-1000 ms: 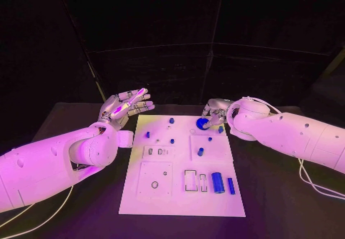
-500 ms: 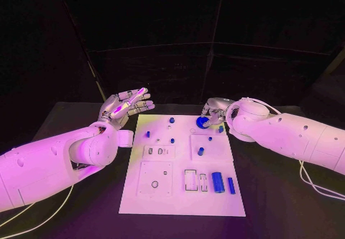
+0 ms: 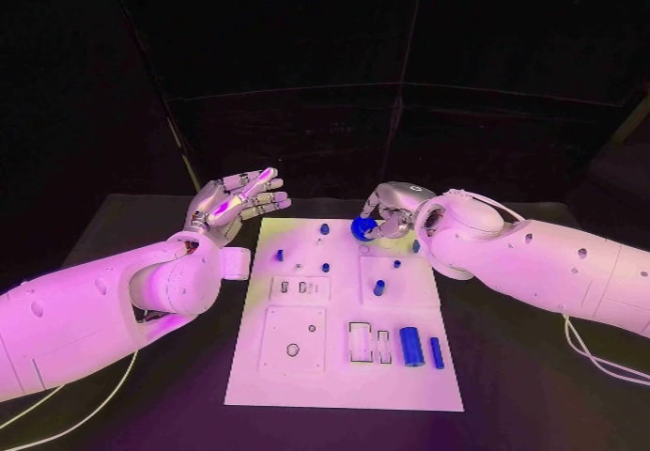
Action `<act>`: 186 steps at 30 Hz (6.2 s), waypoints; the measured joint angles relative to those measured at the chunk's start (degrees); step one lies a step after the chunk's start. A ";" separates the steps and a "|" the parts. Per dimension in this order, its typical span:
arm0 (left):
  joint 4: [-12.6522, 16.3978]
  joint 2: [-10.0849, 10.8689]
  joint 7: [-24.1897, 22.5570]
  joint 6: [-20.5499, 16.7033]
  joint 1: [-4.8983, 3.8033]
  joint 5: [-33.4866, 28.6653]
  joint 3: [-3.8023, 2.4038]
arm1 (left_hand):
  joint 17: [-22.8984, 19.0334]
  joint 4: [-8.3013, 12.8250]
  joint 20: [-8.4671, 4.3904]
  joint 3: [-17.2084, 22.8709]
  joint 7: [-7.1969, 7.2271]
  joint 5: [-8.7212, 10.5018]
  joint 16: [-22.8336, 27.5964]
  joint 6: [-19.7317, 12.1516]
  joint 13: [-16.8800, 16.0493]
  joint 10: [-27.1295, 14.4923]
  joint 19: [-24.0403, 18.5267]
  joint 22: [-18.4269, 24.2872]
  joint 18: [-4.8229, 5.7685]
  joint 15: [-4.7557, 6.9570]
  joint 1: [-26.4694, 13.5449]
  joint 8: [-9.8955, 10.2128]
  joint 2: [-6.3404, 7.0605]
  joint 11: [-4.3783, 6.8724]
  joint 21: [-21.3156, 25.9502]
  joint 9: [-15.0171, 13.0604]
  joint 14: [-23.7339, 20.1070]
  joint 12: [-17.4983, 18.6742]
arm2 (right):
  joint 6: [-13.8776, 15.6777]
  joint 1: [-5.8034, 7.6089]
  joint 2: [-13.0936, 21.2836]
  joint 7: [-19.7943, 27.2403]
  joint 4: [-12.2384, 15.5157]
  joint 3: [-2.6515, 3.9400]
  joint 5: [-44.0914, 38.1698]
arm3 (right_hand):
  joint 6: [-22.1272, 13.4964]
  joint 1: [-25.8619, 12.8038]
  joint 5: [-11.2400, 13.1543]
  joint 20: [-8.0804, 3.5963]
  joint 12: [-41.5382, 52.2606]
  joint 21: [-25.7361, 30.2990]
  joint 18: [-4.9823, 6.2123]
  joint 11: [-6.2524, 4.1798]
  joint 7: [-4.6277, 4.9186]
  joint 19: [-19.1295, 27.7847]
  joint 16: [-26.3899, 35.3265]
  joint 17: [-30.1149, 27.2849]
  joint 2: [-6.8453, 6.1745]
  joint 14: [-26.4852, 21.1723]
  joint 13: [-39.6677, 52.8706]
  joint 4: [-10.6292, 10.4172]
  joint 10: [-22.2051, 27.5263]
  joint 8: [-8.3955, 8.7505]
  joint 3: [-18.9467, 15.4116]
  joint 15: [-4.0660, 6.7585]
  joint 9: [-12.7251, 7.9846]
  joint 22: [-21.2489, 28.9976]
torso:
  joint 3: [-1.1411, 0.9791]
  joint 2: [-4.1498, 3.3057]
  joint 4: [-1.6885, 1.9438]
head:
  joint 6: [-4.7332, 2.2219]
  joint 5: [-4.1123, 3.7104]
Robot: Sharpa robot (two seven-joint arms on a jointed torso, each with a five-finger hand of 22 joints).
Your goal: Assemble the parts on the task board
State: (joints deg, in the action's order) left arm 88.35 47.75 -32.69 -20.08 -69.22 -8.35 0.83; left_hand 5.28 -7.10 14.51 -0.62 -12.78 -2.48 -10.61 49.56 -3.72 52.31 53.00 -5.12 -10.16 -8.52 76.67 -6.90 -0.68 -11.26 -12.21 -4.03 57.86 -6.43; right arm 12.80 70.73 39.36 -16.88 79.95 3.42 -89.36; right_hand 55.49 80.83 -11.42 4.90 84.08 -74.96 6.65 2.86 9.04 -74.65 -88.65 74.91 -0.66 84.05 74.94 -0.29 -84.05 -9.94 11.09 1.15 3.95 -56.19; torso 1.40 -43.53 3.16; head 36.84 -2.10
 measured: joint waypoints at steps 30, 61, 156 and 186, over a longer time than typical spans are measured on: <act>0.13 -0.58 0.16 0.01 -0.02 0.00 0.00 | -0.04 0.00 0.01 0.00 0.20 0.00 0.00 0.20 0.00 0.00 -0.01 -0.02 0.00 0.00 0.00 0.00 0.00 0.00 0.00 0.04 0.00 0.22 | 0.48 -0.34 -14.12 -0.14 -8.37 -0.44 -3.86 | 0.01 -1.09 0.11 0.00 0.00 0.00 0.01 0.00 0.01 0.01 0.00 0.00 -0.40 0.00 0.00 0.68 0.01 1.35 1.83 -0.01 -0.12 0.10 | -0.09 -0.10 0.01 | 0.25 0.69; -0.26 -0.72 0.26 0.00 -0.03 0.00 -0.01 | -0.10 -0.01 0.22 0.00 0.20 0.00 0.00 0.20 0.00 0.00 0.18 0.07 0.00 0.00 0.00 0.00 0.00 0.00 0.00 0.03 0.00 0.21 | -2.58 -0.78 -14.35 -0.01 -9.15 -1.02 -5.10 | 0.37 -5.18 -0.13 0.42 -1.21 0.01 0.03 0.81 0.21 0.42 0.00 -0.01 -3.40 -0.01 0.00 1.24 0.18 4.70 2.94 -0.44 0.00 0.60 | -0.15 -0.07 -0.14 | 0.68 0.73; -2.19 -0.42 0.45 0.29 0.22 0.00 0.08 | -0.13 0.31 0.03 -0.31 0.20 0.00 0.23 0.20 0.00 0.00 0.37 0.16 0.00 0.00 0.01 0.24 -0.43 0.00 0.00 0.07 0.00 0.43 | 7.11 -7.83 8.09 27.39 -10.99 -1.18 28.77 | -4.48 -2.95 -5.43 1.54 -4.16 2.41 0.02 2.04 0.90 2.97 0.66 0.00 -2.85 0.00 0.00 2.39 3.08 5.13 -4.78 -1.66 0.19 4.60 | -0.98 0.42 -2.07 | 0.87 -0.92; -2.52 -0.53 0.71 0.30 0.25 0.00 0.14 | -0.17 0.31 0.03 -0.31 0.20 0.00 0.23 0.20 0.00 0.00 0.37 0.19 0.00 0.00 0.01 0.24 -0.43 0.00 0.22 0.07 0.00 0.43 | 6.81 -7.84 6.53 27.21 -12.15 -1.17 28.76 | 1.21 -2.91 -2.21 1.04 -2.87 1.54 0.01 1.03 -0.23 2.03 0.45 0.00 -0.10 -0.01 0.00 4.10 1.64 3.67 -1.60 -1.23 0.06 3.08 | -1.02 0.45 -2.10 | 1.60 -0.73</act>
State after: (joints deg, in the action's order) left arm 85.83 47.21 -31.98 -19.78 -68.97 -8.35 0.97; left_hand 5.11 -6.79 14.54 -0.94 -12.58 -2.48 -10.38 49.76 -3.72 52.31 53.37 -4.94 -10.16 -8.52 76.68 -6.66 -1.11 -11.26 -11.99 -3.96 57.85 -6.00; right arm 19.61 62.89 45.89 10.33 67.80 2.24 -60.59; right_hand 56.70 77.92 -13.63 5.94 81.21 -73.42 6.66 3.89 8.81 -72.61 -88.19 74.91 -0.75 84.04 74.94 3.81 -82.41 -6.27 9.49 -0.08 4.01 -53.11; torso 0.38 -43.08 1.07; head 38.45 -2.83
